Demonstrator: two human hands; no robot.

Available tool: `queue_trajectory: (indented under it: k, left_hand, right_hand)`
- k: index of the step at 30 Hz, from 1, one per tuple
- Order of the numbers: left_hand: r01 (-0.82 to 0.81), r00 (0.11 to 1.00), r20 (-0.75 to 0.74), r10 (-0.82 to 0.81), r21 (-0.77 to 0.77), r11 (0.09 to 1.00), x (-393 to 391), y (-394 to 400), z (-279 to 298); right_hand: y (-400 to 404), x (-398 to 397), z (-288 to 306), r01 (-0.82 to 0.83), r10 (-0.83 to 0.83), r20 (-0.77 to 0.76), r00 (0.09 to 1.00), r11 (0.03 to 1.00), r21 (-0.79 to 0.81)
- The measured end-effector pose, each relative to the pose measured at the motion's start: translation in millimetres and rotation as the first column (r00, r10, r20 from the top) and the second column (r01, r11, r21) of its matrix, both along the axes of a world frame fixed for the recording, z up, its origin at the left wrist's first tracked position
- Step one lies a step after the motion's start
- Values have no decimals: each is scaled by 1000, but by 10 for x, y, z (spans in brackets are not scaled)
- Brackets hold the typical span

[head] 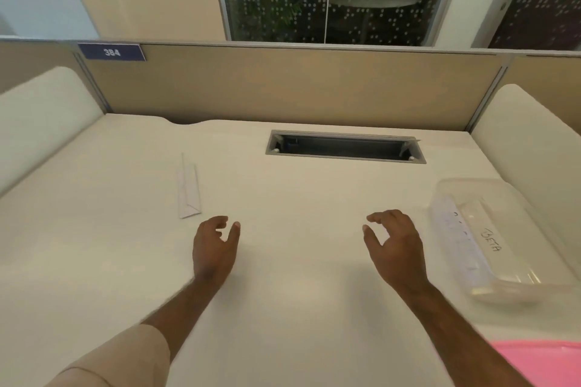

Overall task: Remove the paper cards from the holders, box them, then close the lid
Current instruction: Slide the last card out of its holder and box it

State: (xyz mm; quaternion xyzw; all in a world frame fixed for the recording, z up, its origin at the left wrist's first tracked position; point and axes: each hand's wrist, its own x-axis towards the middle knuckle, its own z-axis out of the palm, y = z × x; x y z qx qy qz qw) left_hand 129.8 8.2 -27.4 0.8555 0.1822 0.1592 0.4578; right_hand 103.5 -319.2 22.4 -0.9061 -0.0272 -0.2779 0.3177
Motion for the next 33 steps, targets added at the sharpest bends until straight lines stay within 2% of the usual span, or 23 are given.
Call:
queue_trajectory:
  k: [6,14,17,20,24,30,33]
  left_hand:
    - [-259,966,-40,256,-115,959,218,598,91]
    - [-293,949,-173,265,-168,941,632,777,69]
    - [-286,947,-208,245,-194,938,796,784,-19]
    - [-281,954,-172,246,-229,932,903,787,-61]
    - [-260,965,-72,252,-141,955,892,834,-103]
    - [-67,998,4,68,-133,989,656,928,-91]
    - [26,999,27,-25,-52,998,523,941,-18]
  right_hand:
    - [857,259,-22,-131,137,-93,986,990,59]
    - [1639,633,-21,-286,299,-211,931,954,92]
    - [1750,756,-52,-314,328,-266,907,945,95]
    - [1783,834,-105,-324,343,-300,890,939,111]
    - [1725,894,-169,-315,332,-316,889,943,106]
    - [1629,926,-99,-315,331,-277,902,944,103]
    - [1615,935,26,-310,328,-222,918,944,109]
